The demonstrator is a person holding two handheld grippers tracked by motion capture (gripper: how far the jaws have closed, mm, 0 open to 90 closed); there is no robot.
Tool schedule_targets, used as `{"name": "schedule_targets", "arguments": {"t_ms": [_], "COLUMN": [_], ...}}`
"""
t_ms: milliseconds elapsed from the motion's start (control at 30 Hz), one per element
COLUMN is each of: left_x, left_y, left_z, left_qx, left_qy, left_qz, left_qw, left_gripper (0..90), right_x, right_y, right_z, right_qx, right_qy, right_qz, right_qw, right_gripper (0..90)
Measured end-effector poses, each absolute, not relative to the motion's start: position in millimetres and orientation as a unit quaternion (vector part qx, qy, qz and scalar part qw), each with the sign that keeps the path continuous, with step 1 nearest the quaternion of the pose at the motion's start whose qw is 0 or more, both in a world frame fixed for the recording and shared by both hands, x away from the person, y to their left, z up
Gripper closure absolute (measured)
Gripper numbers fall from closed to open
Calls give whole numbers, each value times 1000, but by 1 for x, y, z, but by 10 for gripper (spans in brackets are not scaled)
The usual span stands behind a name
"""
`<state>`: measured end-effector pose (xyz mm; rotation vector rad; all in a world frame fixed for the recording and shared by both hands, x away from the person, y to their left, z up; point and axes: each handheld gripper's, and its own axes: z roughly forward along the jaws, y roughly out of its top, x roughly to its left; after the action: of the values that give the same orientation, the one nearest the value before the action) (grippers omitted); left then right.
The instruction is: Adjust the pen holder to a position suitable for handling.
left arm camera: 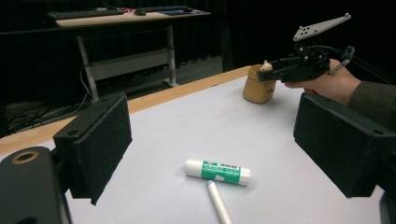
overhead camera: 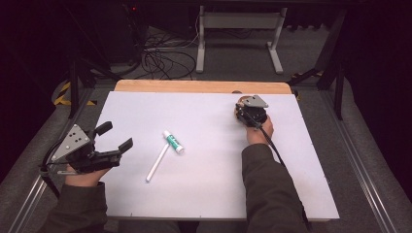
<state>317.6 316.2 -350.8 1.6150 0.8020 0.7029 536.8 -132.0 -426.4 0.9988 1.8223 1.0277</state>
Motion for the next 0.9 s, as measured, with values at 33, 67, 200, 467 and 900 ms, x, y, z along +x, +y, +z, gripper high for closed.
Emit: {"name": "schedule_targets", "arguments": {"t_ms": [33, 67, 200, 467, 900], "left_x": [318, 318, 318, 318, 318], "left_y": [316, 316, 316, 315, 316], "left_z": [-351, -351, -351, -352, -352], "left_qx": [687, 687, 688, 688, 688], "left_qy": [342, 342, 341, 342, 342], "left_qz": [299, 299, 298, 298, 298], "left_qw": [567, 567, 567, 567, 566], "left_gripper": [122, 122, 123, 124, 125], "right_x": [537, 537, 537, 536, 535], "right_y": [-132, -132, -132, -130, -128], "right_z": [-426, -426, -426, -427, -425], "right_qx": [394, 393, 389, 386, 393], "right_qy": [721, 722, 725, 726, 725], "right_qz": [405, 405, 399, 391, 387], "right_qw": [401, 401, 406, 413, 412], "right_gripper": [569, 569, 574, 579, 636]}}
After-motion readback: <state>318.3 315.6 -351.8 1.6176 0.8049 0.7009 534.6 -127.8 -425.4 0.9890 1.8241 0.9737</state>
